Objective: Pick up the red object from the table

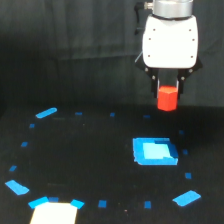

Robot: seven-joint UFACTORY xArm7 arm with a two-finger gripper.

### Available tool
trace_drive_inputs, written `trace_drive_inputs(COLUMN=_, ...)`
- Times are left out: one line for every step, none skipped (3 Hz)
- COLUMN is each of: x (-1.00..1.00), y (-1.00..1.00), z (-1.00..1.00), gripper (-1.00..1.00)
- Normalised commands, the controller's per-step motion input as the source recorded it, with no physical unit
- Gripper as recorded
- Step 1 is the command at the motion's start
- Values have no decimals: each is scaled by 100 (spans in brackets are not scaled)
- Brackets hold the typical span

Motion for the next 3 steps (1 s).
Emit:
trace_drive_inputs(x=100, y=-11, z=64, gripper=-100)
trace_drive_inputs(x=14, y=2, z=-22, gripper=-86)
trace_drive_inputs(x=70, y=-4, z=-18, gripper=-100)
